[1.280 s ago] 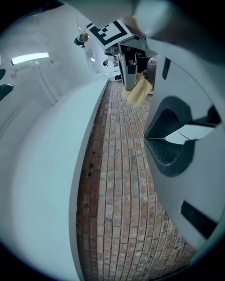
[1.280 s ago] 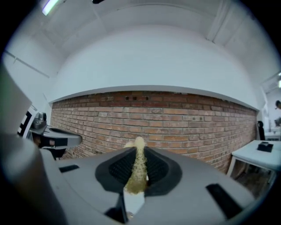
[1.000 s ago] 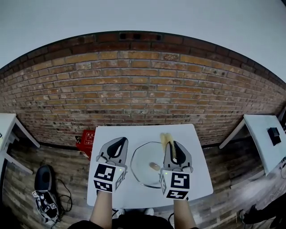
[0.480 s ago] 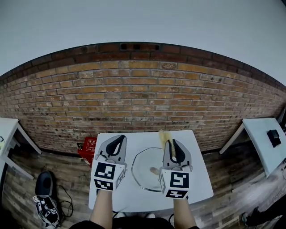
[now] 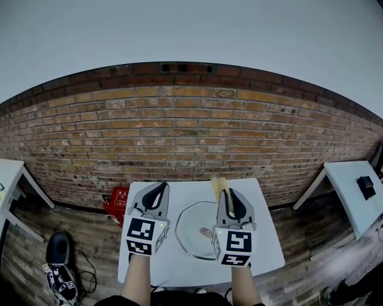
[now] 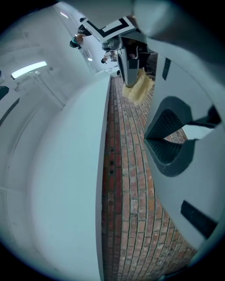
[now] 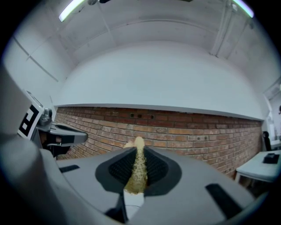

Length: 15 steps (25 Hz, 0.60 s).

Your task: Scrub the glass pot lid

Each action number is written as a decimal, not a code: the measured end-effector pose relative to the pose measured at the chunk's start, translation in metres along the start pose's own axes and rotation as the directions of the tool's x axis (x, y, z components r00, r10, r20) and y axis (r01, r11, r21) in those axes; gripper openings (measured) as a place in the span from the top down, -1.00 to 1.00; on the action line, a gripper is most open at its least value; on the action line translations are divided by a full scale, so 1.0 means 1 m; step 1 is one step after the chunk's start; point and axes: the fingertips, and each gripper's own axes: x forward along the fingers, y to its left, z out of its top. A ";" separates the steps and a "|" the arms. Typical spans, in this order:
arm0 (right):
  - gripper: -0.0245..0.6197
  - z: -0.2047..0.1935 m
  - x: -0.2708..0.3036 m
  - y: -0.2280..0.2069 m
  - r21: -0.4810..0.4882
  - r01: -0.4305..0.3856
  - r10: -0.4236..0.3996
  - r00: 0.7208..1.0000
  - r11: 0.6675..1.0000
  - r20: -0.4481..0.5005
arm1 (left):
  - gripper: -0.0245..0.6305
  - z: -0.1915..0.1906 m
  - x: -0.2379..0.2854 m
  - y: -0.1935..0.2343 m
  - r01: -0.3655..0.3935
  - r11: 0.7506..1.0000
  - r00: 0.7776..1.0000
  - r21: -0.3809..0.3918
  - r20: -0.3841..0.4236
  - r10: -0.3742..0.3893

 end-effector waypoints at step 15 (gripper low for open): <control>0.75 -0.003 0.010 0.000 0.004 -0.024 0.024 1.000 1.000 -0.001 | 0.90 -0.008 0.001 0.011 -0.042 0.999 0.999 -0.012 -0.016 0.041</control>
